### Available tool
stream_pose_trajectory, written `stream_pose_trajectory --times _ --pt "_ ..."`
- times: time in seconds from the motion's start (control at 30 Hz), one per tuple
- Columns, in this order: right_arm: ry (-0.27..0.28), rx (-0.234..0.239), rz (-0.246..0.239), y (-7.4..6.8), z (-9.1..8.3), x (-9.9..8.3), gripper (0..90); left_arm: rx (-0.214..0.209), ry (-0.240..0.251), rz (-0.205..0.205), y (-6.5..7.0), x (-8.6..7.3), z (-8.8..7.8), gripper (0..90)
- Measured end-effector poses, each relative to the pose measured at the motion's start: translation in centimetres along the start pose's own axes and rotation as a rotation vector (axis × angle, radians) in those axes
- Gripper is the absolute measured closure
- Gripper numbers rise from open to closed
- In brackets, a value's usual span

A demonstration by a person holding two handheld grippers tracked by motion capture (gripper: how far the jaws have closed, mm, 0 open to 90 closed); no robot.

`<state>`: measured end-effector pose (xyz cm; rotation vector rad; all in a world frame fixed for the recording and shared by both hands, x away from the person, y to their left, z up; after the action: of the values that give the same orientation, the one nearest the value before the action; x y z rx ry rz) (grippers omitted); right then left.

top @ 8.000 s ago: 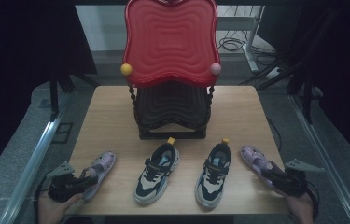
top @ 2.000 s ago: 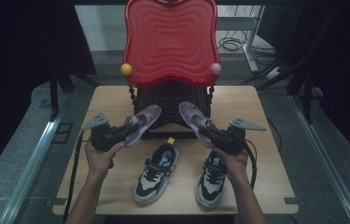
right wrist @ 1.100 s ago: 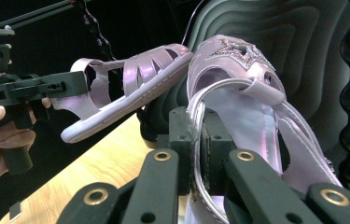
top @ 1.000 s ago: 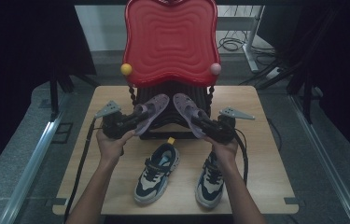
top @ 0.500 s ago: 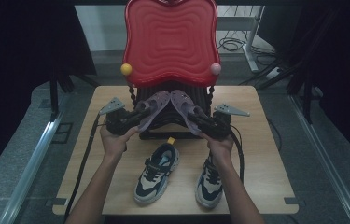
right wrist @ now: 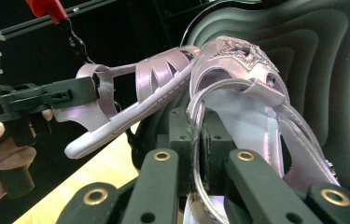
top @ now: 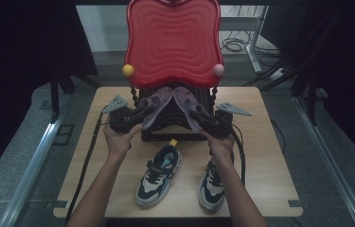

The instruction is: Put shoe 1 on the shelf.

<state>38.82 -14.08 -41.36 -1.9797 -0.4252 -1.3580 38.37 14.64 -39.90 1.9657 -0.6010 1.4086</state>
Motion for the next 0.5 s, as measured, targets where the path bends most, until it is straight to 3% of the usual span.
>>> stream_pose_trajectory --times 0.5 --pt "0.012 -0.015 0.0 -0.3 1.0 1.1 85.5 0.014 0.026 0.023 0.2 0.8 1.2 85.9"
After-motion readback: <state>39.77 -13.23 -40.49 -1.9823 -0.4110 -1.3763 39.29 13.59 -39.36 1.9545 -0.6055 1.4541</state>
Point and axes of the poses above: each handheld gripper's, and its own axes: z roughly forward along the jaws, x roughly out of its top, y roughly to its right, the point moved 2 cm from there along z, roughly forward along the jaws, and after that the axes turned 2 degrees about -x, right-handed, at the moved point
